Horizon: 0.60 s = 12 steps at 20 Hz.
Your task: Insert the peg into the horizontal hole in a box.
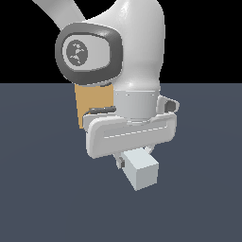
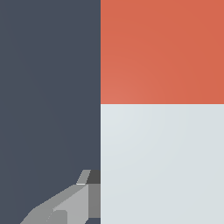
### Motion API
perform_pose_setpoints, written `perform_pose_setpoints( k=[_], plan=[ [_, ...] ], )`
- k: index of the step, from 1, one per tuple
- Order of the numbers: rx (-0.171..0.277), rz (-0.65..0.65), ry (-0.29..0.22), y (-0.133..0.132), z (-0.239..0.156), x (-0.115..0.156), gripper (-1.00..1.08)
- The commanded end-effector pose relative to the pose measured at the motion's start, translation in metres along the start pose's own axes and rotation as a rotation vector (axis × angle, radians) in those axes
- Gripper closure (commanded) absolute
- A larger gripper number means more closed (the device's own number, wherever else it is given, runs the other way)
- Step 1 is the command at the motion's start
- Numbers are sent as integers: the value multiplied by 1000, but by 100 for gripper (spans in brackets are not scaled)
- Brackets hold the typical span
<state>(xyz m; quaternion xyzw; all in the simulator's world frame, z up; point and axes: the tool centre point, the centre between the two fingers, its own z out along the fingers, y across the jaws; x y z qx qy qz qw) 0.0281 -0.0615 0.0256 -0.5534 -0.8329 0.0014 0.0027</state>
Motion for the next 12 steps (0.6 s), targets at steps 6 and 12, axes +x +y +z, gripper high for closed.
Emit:
perform_pose_setpoints(
  k=[6, 12],
  plan=[
    [-5, 128, -2, -31, -9, 13, 108],
    [-6, 264, -2, -63, -16, 31, 108]
  ],
)
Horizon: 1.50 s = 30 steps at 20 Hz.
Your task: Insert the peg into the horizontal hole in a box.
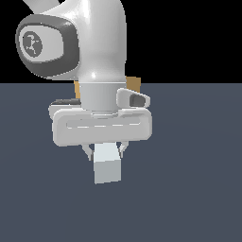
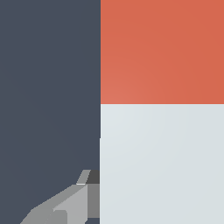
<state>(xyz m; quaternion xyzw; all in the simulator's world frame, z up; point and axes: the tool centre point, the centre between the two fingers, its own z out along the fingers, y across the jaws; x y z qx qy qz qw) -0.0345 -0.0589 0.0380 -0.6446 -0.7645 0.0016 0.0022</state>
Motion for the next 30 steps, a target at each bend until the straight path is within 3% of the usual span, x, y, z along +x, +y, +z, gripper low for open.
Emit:
perform_pose_setpoints(
  k=[1, 16, 30],
  plan=[
    [-5, 59, -1, -14, -5, 5, 108],
    [-6, 409, 1, -94, -23, 58, 108],
    [-6, 551, 0, -118, -31, 89, 108]
  ],
)
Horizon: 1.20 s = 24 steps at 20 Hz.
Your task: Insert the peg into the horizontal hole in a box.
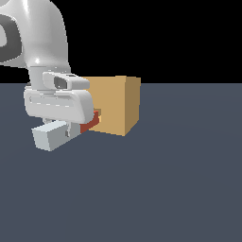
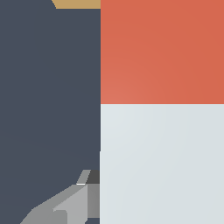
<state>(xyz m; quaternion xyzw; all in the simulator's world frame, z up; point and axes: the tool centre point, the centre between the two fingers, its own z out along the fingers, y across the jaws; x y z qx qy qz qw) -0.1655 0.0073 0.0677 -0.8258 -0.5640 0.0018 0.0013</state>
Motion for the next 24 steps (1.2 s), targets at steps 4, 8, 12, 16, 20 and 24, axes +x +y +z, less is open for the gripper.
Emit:
perform_pose_setpoints(
  k=[4, 8, 12, 16, 20, 24],
  plan=[
    [-4, 14, 2, -2, -2, 2, 108],
    [0, 13, 0, -3, -1, 2, 108],
    [-7, 13, 4, 0, -4, 4, 108],
    [-3, 13, 2, -2, -2, 4, 108],
    [-3, 13, 2, -2, -2, 11, 108],
    [-4, 13, 3, -2, -2, 29, 108]
  ],
)
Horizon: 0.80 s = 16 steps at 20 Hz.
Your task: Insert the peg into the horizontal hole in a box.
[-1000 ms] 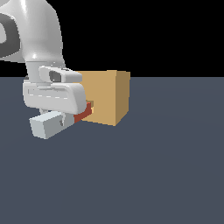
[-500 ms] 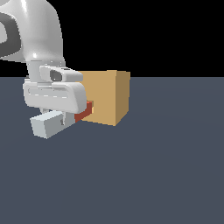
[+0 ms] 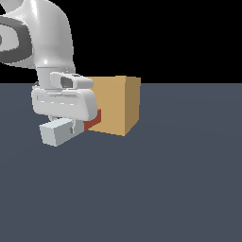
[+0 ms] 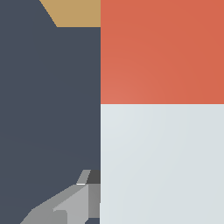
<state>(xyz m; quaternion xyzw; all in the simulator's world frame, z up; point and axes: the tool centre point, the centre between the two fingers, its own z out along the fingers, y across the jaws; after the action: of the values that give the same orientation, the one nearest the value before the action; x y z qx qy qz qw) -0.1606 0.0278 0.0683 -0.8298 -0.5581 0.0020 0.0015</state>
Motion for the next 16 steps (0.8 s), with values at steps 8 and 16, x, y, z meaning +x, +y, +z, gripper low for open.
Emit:
perform_pose_setpoints(
  k=[8, 16],
  plan=[
    [-6, -1, 4, 1, -3, 69, 108],
    [-8, -1, 4, 2, -4, 100, 108]
  ],
)
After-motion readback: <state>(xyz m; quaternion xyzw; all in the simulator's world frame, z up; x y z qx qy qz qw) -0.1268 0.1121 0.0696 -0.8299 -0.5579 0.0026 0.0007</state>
